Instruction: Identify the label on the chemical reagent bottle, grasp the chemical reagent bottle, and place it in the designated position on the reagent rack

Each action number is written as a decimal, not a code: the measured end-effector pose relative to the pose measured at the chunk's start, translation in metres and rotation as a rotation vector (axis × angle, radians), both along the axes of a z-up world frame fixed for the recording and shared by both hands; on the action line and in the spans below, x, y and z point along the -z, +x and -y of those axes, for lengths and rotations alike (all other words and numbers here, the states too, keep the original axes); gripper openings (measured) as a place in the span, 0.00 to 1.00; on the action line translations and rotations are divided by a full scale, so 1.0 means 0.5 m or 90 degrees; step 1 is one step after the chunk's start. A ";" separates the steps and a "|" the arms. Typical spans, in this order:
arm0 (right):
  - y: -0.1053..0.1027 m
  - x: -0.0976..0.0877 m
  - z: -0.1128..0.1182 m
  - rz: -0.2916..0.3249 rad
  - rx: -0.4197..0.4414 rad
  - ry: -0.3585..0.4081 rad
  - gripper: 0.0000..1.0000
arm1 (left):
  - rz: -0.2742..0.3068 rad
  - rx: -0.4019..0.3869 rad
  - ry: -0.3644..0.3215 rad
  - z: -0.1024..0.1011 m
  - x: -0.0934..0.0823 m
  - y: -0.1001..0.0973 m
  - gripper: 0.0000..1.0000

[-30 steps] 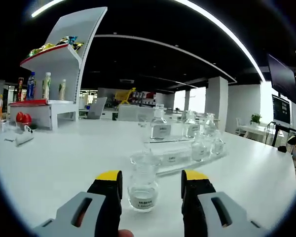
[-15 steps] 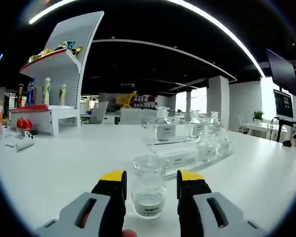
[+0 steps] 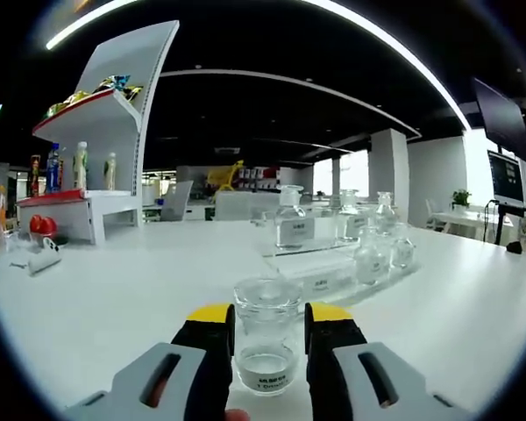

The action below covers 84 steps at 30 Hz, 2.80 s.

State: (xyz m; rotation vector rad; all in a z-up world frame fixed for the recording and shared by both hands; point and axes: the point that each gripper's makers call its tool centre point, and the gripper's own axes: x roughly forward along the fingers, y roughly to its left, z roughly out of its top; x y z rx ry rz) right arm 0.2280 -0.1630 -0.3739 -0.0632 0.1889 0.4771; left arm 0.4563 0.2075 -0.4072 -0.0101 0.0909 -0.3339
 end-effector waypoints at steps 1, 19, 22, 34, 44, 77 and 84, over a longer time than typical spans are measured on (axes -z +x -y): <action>0.000 0.000 0.001 0.000 0.001 0.000 0.34 | 0.000 -0.001 0.000 0.000 0.001 0.001 0.32; 0.001 0.012 0.005 -0.006 0.005 0.007 0.34 | -0.005 -0.035 0.011 -0.006 0.005 -0.003 0.31; 0.000 0.017 0.005 -0.010 0.005 0.008 0.33 | -0.005 -0.039 0.007 -0.007 0.003 -0.009 0.31; 0.001 0.024 0.006 -0.013 0.007 0.013 0.33 | 0.011 -0.046 0.013 -0.012 -0.009 -0.015 0.25; -0.004 0.023 0.009 -0.011 0.010 0.015 0.33 | 0.005 -0.045 0.007 -0.014 -0.010 -0.011 0.23; -0.001 0.026 0.018 -0.011 0.015 0.019 0.33 | 0.020 0.003 0.002 0.048 -0.086 0.025 0.22; -0.001 0.027 0.023 -0.011 0.017 0.020 0.33 | 0.024 0.016 0.004 0.072 -0.104 0.048 0.22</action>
